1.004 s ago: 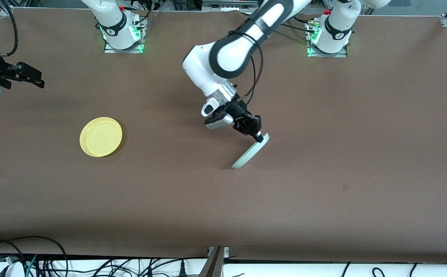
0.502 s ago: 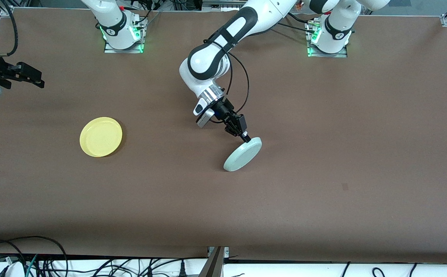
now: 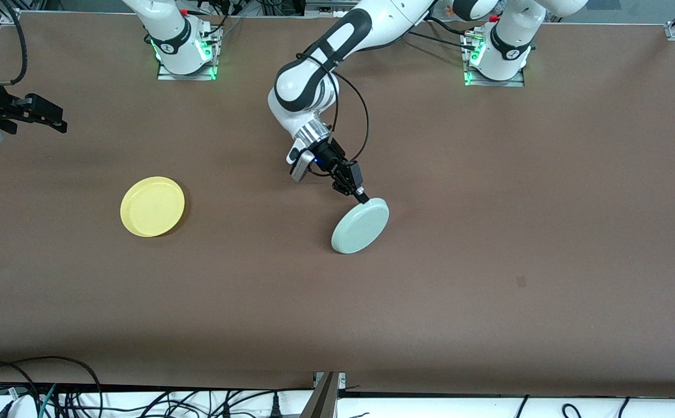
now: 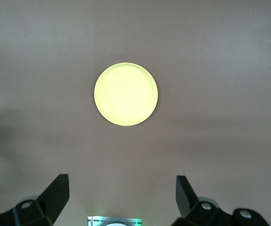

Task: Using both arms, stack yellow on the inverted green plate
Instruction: 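Set the green plate upside down beside the yellow plate, left gripper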

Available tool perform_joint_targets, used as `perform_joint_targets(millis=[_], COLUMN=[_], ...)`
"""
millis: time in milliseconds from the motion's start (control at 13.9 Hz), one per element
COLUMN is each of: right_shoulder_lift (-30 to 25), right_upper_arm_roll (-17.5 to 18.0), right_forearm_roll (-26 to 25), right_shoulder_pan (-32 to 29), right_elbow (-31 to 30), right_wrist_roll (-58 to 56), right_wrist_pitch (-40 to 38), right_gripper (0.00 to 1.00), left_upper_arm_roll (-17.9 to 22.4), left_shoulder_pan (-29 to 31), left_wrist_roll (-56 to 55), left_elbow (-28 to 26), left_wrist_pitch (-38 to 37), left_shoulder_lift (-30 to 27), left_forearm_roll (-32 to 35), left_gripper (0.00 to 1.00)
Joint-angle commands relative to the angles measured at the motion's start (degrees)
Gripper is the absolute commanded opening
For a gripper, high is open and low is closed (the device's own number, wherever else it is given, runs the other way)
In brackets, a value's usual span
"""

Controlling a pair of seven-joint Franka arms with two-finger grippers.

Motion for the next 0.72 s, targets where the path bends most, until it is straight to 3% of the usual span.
perform_joint_targets(millis=[0,72,143,358,645], right_shoulder_lift=[0.1,0.1,0.1,0.1,0.1], right_upper_arm_roll=[0.1,0.1,0.1,0.1,0.1], right_forearm_roll=[-0.9,-0.9,-0.9,-0.9,-0.9], right_shoulder_pan=[0.2,0.2,0.2,0.2,0.2], right_elbow=[0.7,0.7,0.7,0.7,0.7], right_wrist_roll=[0.8,0.7,0.7,0.7,0.7], right_wrist_pitch=[-0.6,-0.6,-0.6,-0.6,-0.6], right_gripper=[1.00,1.00,1.00,1.00,1.00], left_upper_arm_roll=[0.6,0.5,0.5,-0.8,-2.0], left_shoulder_pan=[-2.6,-3.4,-4.0,-4.5,-4.5], left_wrist_roll=[-1.3,-1.3,-1.5,-7.9,-19.6], left_elbow=[1.5,1.6,1.6,2.3,1.7], left_wrist_pitch=[-0.8,-1.1,-1.2,-0.4,10.8], left_shoulder_lift=[2.3,2.5,2.8,2.8,2.8], left_forearm_roll=[1.1,0.9,0.5,-3.1,-4.6], left_gripper=[0.01,0.34,0.99,1.00,1.00])
